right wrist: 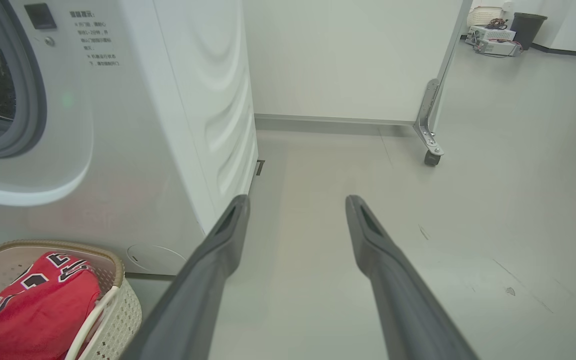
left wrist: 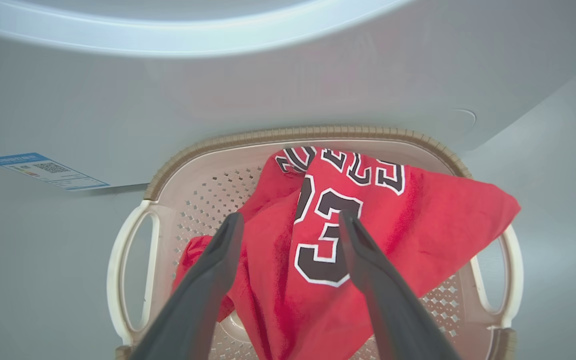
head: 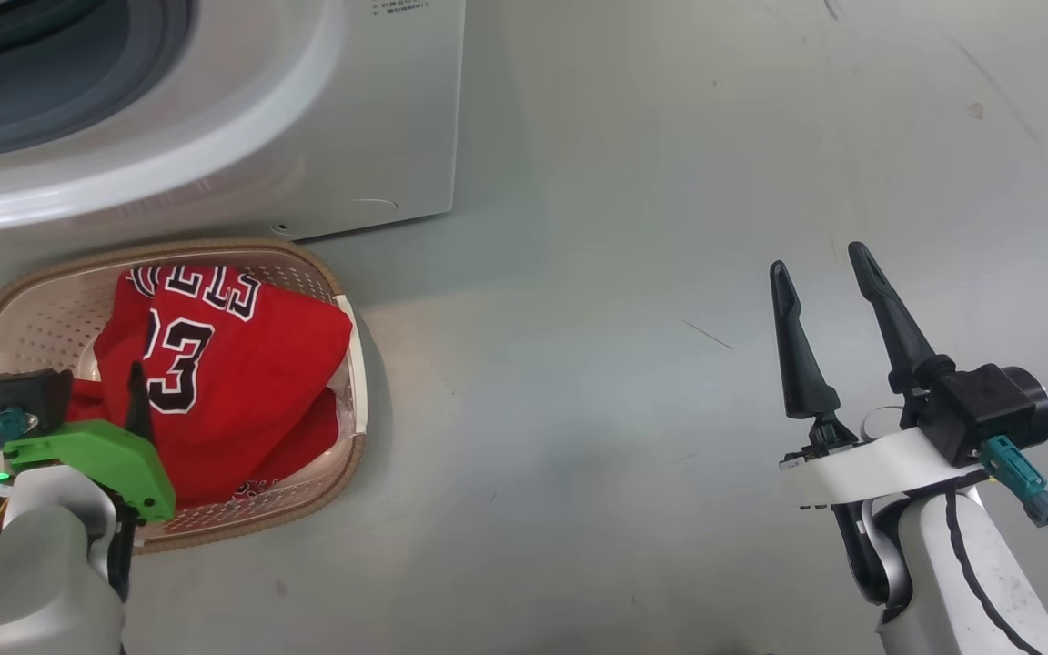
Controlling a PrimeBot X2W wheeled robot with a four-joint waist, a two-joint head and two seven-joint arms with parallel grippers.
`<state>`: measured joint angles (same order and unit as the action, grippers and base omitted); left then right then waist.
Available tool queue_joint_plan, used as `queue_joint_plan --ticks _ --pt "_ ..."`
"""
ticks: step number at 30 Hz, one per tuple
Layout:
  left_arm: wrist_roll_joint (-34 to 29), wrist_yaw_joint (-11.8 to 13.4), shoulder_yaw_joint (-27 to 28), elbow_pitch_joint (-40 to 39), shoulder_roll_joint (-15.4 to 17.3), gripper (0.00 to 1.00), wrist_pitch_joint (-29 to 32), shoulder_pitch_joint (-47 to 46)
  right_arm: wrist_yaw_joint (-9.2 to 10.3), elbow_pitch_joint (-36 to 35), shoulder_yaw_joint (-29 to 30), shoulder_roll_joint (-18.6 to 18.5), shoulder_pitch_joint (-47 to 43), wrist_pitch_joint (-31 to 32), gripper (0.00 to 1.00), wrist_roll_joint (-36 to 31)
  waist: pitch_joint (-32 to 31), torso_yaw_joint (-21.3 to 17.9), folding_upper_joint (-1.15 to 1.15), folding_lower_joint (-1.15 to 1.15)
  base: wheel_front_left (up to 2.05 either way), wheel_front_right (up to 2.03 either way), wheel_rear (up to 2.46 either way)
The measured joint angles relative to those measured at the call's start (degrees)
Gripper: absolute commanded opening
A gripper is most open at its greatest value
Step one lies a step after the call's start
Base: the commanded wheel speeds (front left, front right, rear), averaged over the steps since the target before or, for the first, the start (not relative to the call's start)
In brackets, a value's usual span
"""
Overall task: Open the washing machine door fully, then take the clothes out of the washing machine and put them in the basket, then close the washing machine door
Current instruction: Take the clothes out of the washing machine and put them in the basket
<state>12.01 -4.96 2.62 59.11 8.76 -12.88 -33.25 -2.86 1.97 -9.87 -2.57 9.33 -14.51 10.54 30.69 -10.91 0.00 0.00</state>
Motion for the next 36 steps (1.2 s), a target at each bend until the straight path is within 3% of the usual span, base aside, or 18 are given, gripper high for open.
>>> queue_joint_plan --ticks 14,36 --pt "-1.21 -1.38 -3.25 -3.03 -4.10 1.00 -1.55 0.32 -0.24 2.50 1.09 -0.02 -0.16 0.00 1.00 0.01 -7.38 3.00 0.00 0.00 0.00 0.00 0.00" --pt "1.04 -1.92 -0.88 -29.08 -5.95 1.00 -1.56 13.16 -0.86 3.79 3.57 -0.01 -5.97 0.00 1.00 0.65 -20.96 10.58 0.00 0.00 0.00 0.00 0.00"
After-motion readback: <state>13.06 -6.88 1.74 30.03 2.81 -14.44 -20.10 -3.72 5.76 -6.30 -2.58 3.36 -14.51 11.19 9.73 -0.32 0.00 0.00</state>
